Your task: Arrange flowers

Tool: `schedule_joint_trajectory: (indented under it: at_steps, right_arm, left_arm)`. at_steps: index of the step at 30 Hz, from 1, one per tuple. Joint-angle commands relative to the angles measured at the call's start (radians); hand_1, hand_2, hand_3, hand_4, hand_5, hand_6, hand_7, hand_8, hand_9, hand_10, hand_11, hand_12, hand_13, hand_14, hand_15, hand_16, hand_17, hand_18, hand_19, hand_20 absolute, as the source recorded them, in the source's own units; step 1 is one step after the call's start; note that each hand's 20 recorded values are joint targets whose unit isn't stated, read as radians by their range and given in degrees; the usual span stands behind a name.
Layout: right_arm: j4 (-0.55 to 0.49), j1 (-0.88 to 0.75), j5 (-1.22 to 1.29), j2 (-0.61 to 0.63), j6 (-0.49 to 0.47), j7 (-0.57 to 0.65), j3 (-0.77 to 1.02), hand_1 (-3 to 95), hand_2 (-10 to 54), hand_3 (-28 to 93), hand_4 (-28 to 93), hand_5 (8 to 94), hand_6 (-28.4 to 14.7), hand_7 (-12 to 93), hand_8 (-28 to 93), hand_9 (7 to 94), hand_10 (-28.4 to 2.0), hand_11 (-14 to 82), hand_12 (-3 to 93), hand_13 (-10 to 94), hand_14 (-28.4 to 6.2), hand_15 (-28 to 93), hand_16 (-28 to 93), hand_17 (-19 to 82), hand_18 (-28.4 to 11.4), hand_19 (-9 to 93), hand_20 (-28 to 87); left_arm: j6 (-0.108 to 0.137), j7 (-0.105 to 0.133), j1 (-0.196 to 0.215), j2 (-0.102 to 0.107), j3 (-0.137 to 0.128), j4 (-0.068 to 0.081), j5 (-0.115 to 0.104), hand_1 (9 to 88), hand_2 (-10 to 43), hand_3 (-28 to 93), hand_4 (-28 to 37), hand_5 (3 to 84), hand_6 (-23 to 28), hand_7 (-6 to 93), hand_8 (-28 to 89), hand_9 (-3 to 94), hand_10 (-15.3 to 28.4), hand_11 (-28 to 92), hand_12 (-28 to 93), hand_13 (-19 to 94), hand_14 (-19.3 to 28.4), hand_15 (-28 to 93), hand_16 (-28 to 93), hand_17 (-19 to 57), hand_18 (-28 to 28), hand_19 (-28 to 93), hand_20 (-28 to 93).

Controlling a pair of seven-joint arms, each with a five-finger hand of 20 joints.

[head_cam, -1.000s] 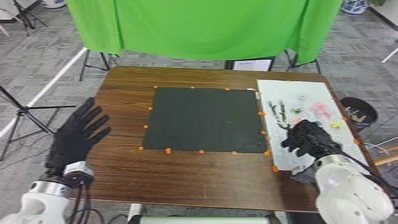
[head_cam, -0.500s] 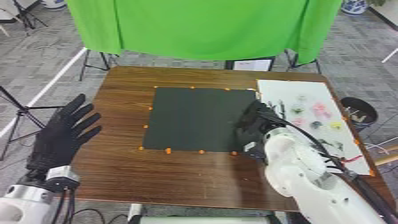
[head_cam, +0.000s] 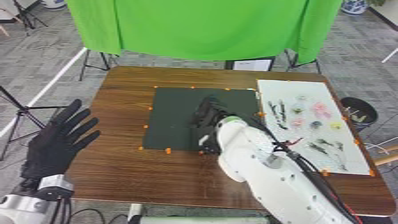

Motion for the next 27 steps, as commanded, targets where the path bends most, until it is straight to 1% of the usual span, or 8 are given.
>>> schedule_joint_trajectory:
  at_steps: [1,7,14,15,19,22,24,27]
  right_arm:
    - [0.082,-0.021,-0.051,-0.1,0.005,0.001,-0.071,32.8,-9.5,93,-7,73.2,-1.4,54,33,84.4,-8.0,66.3,54.3,82,-7.1,88,43,54,-21.1,93,76]
    - [0.133,-0.033,-0.101,-0.163,0.027,0.014,-0.079,32.7,-9.5,93,-7,73.3,-1.3,54,33,84.5,-7.9,66.3,54.3,82,-7.1,88,43,54,-21.1,93,76]
    - [0.15,-0.037,-0.132,-0.196,0.068,0.021,-0.089,32.5,-9.5,93,-6,73.4,-1.1,54,33,85.1,-7.7,66.1,53.9,83,-6.8,88,42,55,-21.0,93,76]
    - [0.143,-0.039,-0.132,-0.194,0.076,0.018,-0.086,32.6,-9.5,92,-6,73.4,-1.1,54,33,85.0,-7.7,66.2,53.8,82,-6.8,88,43,55,-21.0,93,76]
    - [0.108,-0.035,-0.222,-0.156,0.061,-0.057,-0.081,33.3,-9.5,91,-9,72.1,-0.4,55,31,84.6,-7.5,66.5,53.5,82,-6.9,88,44,54,-21.0,93,76]
    - [0.056,-0.032,-0.298,-0.11,0.039,-0.107,-0.067,33.6,-9.5,88,-12,70.5,0.1,56,28,82.9,-8.3,66.4,54.2,80,-7.4,88,44,52,-21.0,93,76]
    - [0.005,-0.034,-0.284,-0.083,-0.044,-0.136,-0.037,32.9,-9.5,88,-13,69.8,0.0,56,28,82.3,-8.4,66.4,54.5,79,-7.9,88,45,51,-21.1,93,76]
    - [-0.045,-0.06,-0.192,-0.037,-0.153,-0.308,0.04,31.3,-9.5,87,-14,66.2,-1.3,56,26,77.1,-10.2,66.7,55.3,74,-9.7,89,45,45,-21.5,93,74]
  left_arm:
    - [0.0,-0.012,-0.052,0.021,0.04,0.023,-0.008,25.8,-9.5,67,-27.5,23.9,2.4,16.7,-9,20.5,9.7,12,21,14,13.5,18,6,-11.1,20.8,31,9]
    - [-0.002,-0.035,-0.087,0.045,0.063,0.035,-0.012,25.7,-9.5,67,-27.6,23.9,2.4,16.8,-9,20.6,9.7,12,21,14,13.6,18,6,-11.0,20.6,31,10]
    - [-0.008,-0.058,-0.144,0.075,0.097,0.056,-0.017,25.6,-9.5,67,-27.7,23.8,2.5,16.5,-9,20.6,9.7,12,21,14,13.6,18,6,-11.1,20.6,31,10]
    - [-0.007,-0.057,-0.144,0.074,0.098,0.056,-0.015,25.6,-9.5,67,-27.7,23.8,2.5,16.5,-9,20.6,9.7,12,21,14,13.5,18,6,-11.0,20.6,31,10]
    - [0.013,-0.023,-0.083,0.037,0.073,0.03,-0.005,25.5,-9.5,68,-27.8,23.7,2.5,16.5,-9,20.6,9.8,12,21,14,13.6,18,6,-11.1,20.5,31,10]
    - [0.022,-0.005,-0.052,0.016,0.056,0.019,0.001,25.4,-9.5,68,-28.0,23.7,2.5,16.5,-9,20.6,9.8,12,21,14,13.5,18,6,-11.1,20.5,31,10]
    - [0.025,-0.002,-0.039,0.009,0.049,0.014,0.001,25.4,-9.5,68,-28.0,23.7,2.5,16.6,-9,20.7,9.8,12,21,14,13.6,18,6,-11.0,20.5,31,10]
    - [0.025,0.0,-0.032,0.001,0.046,0.013,0.001,25.3,-9.5,68,-28.0,23.8,2.6,16.4,-9,20.6,9.8,12,21,14,13.6,18,6,-11.1,20.5,31,10]
